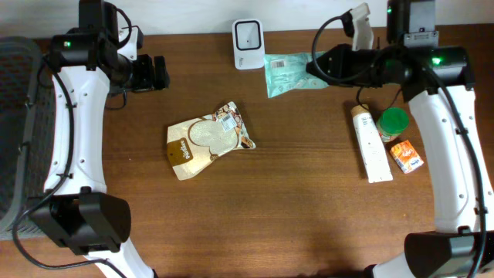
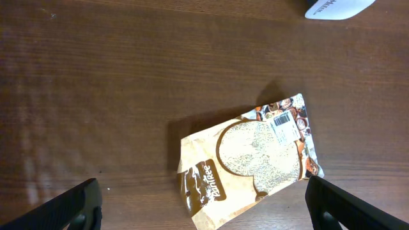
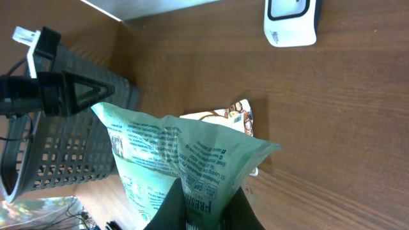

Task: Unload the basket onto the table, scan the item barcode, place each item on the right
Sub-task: 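Lift the wipes pack with the right gripper and carry it toward the scanner, then hold the wipes pack in front of the scanner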

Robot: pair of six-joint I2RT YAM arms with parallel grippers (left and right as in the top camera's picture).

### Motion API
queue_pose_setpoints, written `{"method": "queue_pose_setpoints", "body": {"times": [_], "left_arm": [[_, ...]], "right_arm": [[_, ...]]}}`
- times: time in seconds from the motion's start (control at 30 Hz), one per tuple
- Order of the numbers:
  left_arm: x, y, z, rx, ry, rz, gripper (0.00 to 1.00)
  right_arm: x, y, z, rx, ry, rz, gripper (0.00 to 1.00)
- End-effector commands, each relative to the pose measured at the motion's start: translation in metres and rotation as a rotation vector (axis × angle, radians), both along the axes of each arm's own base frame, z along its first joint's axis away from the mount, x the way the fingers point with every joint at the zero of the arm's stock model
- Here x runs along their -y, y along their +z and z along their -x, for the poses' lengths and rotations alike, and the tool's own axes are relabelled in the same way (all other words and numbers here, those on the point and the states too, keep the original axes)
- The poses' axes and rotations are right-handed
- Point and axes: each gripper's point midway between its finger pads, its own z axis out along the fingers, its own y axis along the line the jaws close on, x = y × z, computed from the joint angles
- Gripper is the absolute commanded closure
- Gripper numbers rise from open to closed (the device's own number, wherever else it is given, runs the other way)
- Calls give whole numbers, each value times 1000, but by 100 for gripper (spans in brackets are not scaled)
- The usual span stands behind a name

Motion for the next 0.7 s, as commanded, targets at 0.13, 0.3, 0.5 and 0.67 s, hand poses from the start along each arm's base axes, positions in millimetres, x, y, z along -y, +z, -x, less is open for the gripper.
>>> {"method": "queue_pose_setpoints", "body": {"times": [0.13,0.3,0.5,0.67], "left_arm": [[0,0,0,0,-18,2,1],[0,0,0,0,-18,2,1],[0,0,0,0,-18,2,1],[0,-1,0,0,-18,2,1]], "right_arm": [[-26,26,-10,117,-31,79,96],[-26,48,-62,376,-133,331,96],[-46,24,-138,688,-215,856,96],[-67,-20,-185,824,-135,1188,96]]}}
